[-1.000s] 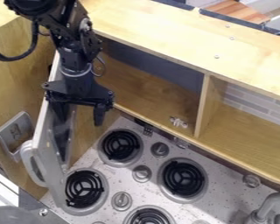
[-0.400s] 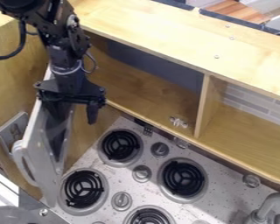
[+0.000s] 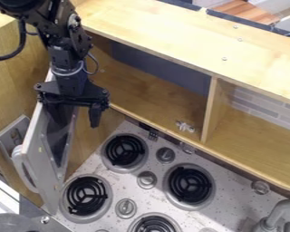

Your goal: Open microwave

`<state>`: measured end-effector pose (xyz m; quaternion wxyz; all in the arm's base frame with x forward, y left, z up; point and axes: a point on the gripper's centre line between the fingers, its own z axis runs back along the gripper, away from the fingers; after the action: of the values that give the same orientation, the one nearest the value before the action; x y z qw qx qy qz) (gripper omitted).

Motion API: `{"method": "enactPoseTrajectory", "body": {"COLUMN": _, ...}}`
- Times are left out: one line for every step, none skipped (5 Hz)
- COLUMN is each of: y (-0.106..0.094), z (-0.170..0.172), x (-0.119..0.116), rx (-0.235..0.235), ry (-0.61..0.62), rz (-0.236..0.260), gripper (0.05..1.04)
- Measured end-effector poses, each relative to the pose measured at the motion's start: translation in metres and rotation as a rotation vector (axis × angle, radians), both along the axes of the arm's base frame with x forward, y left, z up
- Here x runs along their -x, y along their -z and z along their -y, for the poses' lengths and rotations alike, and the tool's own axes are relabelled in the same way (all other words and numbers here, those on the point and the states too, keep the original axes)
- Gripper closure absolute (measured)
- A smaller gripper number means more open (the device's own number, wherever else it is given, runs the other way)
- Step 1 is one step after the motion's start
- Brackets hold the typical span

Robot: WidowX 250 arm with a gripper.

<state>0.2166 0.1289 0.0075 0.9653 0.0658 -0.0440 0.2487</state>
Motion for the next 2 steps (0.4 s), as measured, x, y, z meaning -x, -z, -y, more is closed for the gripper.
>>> {"method": "enactPoseTrajectory", "body": {"y": 0.000, "z": 0.012, "x": -0.005, "rx": 0.002, "ry": 0.040, "rz": -0.014, "gripper": 0.085}}
{"method": "enactPoseTrajectory", "body": {"y": -0.002, "z": 0.029, "x": -0.019, "rx": 0.012, "ry": 0.097, "rz": -0.009, "gripper": 0.085}}
